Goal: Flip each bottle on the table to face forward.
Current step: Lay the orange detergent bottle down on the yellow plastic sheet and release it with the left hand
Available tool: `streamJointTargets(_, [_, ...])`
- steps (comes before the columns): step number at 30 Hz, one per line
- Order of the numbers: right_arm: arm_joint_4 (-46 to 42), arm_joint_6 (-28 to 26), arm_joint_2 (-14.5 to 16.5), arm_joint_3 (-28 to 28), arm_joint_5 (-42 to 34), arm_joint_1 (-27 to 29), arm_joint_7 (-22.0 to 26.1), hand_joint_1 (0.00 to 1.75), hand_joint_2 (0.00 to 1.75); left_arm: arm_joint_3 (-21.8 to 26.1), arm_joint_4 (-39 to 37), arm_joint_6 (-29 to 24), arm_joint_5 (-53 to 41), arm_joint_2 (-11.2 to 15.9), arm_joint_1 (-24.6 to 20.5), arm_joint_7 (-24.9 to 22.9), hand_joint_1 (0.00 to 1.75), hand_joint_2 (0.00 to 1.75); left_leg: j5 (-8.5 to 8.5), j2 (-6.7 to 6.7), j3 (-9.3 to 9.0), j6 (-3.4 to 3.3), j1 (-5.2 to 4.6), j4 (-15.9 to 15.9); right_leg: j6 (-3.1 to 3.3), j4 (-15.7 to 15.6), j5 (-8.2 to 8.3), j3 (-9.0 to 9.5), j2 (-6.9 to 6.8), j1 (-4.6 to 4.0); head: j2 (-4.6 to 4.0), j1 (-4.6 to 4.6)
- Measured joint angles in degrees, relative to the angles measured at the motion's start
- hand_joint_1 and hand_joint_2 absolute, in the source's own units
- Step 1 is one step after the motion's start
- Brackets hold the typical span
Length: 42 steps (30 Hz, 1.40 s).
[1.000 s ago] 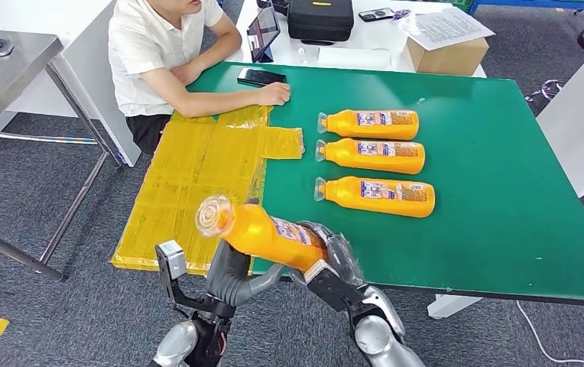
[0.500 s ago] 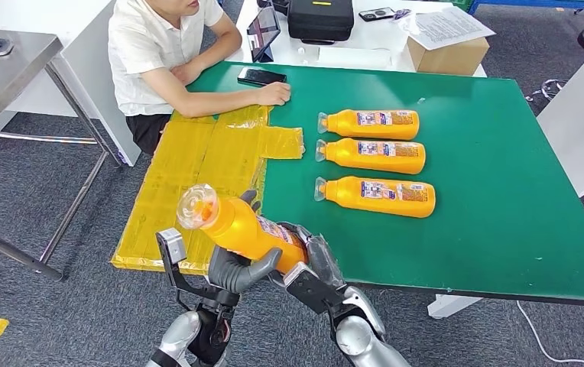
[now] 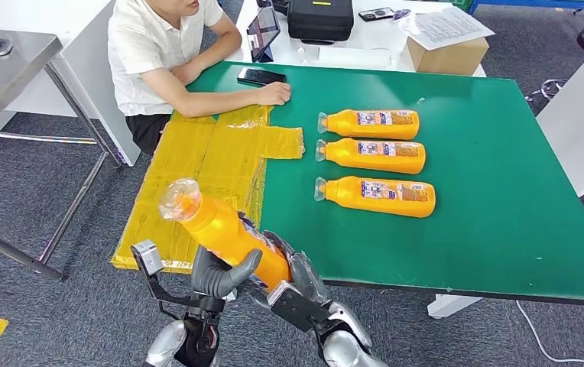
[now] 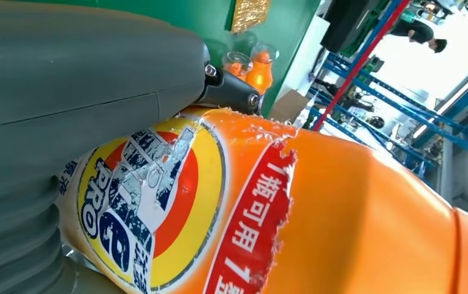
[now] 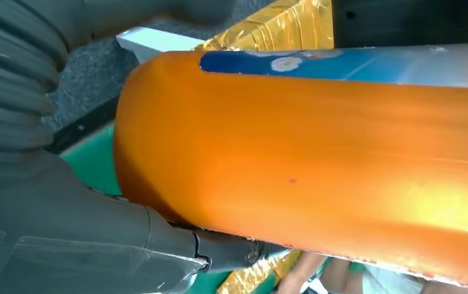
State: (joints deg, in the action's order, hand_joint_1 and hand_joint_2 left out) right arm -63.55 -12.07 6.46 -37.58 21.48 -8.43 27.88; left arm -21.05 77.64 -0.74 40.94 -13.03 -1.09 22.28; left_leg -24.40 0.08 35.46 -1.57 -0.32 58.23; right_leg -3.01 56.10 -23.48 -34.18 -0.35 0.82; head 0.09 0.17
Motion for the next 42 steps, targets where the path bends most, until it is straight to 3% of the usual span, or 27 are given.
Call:
streamJointTargets(9, [0.09,-2.48,0.24,-0.05,2.27,2.35,0.45,0.0,0.0,0.37,2.01,-3.1,-5.19,0.55,1.05,3.15,1.75,1.75,0.0,0.0,0.01,0.0,0.01,0.0,0.0,0.0,0.0,-0.02,0.0,-0.01,0.0,0.01])
streamJointTargets(19, [0.16,-19.96,-2.63,0.71,9.33,7.83,1.43,0.0,0.0,3.28,3.92,-16.25,-18.49,0.47,0.94,5.6,1.75,1.75,-0.02,-0.03,0.03,0.0,0.0,0.0,0.0,-0.01,-0.01,-0.01,-0.01,0.0,0.0,0.01])
streamJointTargets(24, [-1.12,-24.35,-4.04,2.82,10.02,9.98,1.97,0.0,0.0,4.07,3.64,-21.92,-25.39,0.6,0.9,6.4,1.75,1.75,-0.02,-0.04,0.03,-0.01,-0.01,0.0,0.0,-0.02,-0.01,-0.02,-0.02,0.0,0.0,0.0])
streamJointTargets(28, [-7.52,-27.58,-2.67,12.66,11.51,13.86,7.72,0.0,1.75,4.61,2.14,-31.05,-40.89,1.41,0.87,7.25,1.75,1.75,-0.02,-0.07,0.06,0.0,0.0,0.0,0.0,0.0,-0.01,-0.03,-0.03,-0.01,0.0,0.01])
streamJointTargets(31, [-15.35,-27.79,0.19,22.24,12.19,16.42,11.38,0.0,1.75,5.25,0.21,-35.7,-52.2,2.52,0.29,5.4,1.75,1.75,-0.02,-0.06,0.06,0.0,0.0,0.0,0.0,-0.01,-0.01,-0.04,-0.03,-0.01,0.0,0.0])
streamJointTargets(34, [-23.39,-27.89,2.85,28.91,9.14,17.57,11.9,0.0,1.75,6.29,-3.29,-37.77,-62.32,4.17,-1.83,1.49,1.75,1.75,0.0,-0.06,0.05,0.0,0.01,0.0,0.0,0.0,-0.01,-0.04,-0.03,-0.01,0.0,0.01])
streamJointTargets(37, [-29.23,-28.05,4.33,31.86,3.29,18.02,12.0,0.0,1.75,7.58,-7.6,-37.12,-68.63,5.79,-4.36,-1.57,1.75,1.75,0.02,-0.02,0.01,0.01,0.01,0.0,0.02,0.0,0.01,-0.03,-0.02,-0.01,0.0,0.0])
streamJointTargets(42, [-33.95,-28.12,5.36,33.47,1.47,18.67,12.11,0.0,1.75,8.48,-11.43,-36.57,-70.17,7.05,-6.42,-2.62,1.75,1.75,0.02,0.01,0.01,0.01,0.0,0.0,0.01,0.01,0.02,-0.02,-0.01,0.0,0.0,0.01])
